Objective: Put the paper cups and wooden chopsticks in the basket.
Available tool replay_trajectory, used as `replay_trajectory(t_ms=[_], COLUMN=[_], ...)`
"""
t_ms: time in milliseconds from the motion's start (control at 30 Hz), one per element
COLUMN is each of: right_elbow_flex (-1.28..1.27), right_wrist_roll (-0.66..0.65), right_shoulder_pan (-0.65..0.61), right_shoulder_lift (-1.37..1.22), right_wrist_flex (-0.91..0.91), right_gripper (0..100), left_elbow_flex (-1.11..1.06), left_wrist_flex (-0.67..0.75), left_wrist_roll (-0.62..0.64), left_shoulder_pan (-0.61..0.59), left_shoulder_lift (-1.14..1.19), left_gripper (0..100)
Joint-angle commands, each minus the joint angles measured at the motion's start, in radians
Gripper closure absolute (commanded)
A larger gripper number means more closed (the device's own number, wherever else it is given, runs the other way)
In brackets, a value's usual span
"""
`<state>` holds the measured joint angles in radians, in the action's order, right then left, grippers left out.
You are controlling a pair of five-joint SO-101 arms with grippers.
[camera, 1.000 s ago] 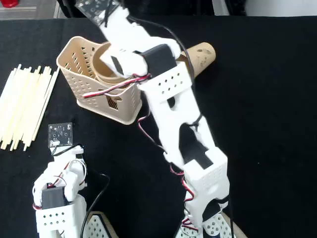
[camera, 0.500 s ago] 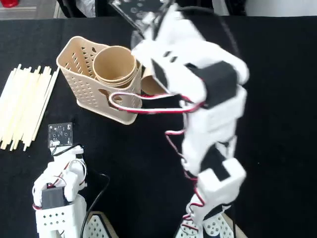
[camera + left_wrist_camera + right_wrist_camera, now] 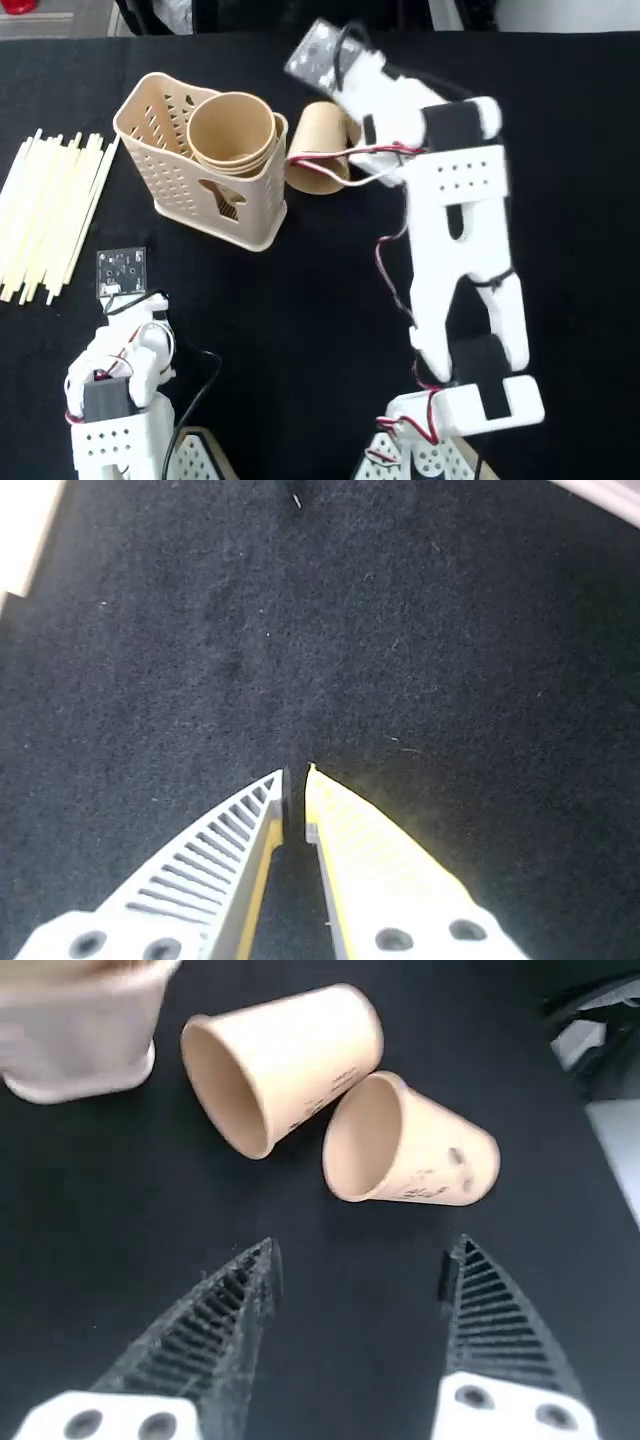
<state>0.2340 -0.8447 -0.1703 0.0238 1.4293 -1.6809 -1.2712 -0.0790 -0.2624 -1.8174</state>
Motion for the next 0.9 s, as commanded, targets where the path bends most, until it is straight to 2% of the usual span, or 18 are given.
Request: replay_trajectory(t_ms=[0, 200, 467, 600, 867], right_elbow_flex=[-0.189, -0.424, -0.604, -0.619, -0.458], right_wrist_roll=[-0.025, 0.031, 0.064, 0.074, 0.121], right_shoulder_pan=[0.035, 0.064, 0.097, 0.107, 0.132], right_shoulder_lift=[0.051, 0.045, 0.042, -0.021, -0.249], right_wrist_flex=[-0.233, -0.572, -0.862, -0.933, -0.982], right_gripper=[73.0, 73.0, 72.9, 72.9, 72.9], left_elbow_flex=[-0.019, -0.019, -0.019, -0.019, -0.019], left_wrist_flex=[0.000, 0.000, 0.000, 0.000, 0.000], left_wrist_roll=[-0.002, -0.002, -0.002, -0.002, -0.002], left_shoulder_pan=[0.001, 0.001, 0.001, 0.001, 0.001], left_shoulder_lift=[-0.002, -0.002, -0.002, -0.002, -0.002], left_gripper=[95, 95, 95, 95, 95])
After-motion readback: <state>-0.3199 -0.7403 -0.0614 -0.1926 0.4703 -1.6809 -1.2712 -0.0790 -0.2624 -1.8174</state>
